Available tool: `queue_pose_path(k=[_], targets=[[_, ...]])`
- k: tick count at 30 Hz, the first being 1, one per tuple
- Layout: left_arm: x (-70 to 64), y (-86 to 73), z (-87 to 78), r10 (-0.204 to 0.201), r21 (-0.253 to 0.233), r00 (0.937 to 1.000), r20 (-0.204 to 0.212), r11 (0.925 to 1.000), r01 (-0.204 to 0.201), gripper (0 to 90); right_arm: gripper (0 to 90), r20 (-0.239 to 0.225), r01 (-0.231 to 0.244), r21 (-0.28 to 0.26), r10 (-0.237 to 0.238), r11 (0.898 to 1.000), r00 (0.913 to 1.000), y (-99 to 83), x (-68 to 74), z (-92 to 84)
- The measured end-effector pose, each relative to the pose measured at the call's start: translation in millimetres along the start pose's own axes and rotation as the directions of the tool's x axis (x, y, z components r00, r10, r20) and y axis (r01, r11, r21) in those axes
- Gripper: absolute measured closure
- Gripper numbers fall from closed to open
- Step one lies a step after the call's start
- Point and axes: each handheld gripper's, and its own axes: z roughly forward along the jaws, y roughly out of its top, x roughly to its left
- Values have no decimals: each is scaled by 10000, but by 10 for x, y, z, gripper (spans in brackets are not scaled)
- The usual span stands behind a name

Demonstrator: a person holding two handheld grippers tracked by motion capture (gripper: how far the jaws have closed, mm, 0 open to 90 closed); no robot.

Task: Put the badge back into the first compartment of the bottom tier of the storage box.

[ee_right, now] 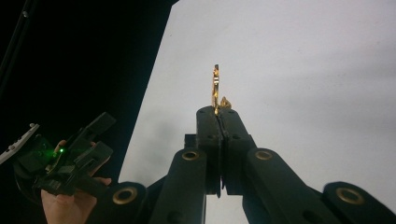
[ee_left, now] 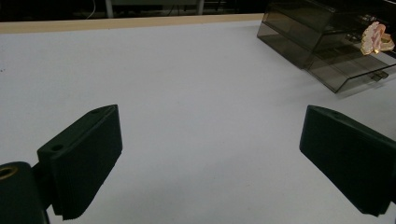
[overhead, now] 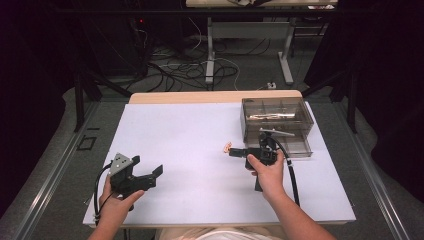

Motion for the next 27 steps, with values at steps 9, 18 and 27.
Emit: queue_pose_path(k=[9,18,27], targets=[[2,-1,-1,-37,-8,10000,-25,10000,37,58,885,342,-157,-519,175,9985,9993,46,-137,-155],[-1,-1,-1,-33,8,10000,-28,10000,33,58,885,580,-303,-882,355,9956,9977,109,-255,-356],[1,0,0,-37,62,10000,18,10000,37,58,885,841,-293,-1242,400,9918,9957,139,-338,-439]])
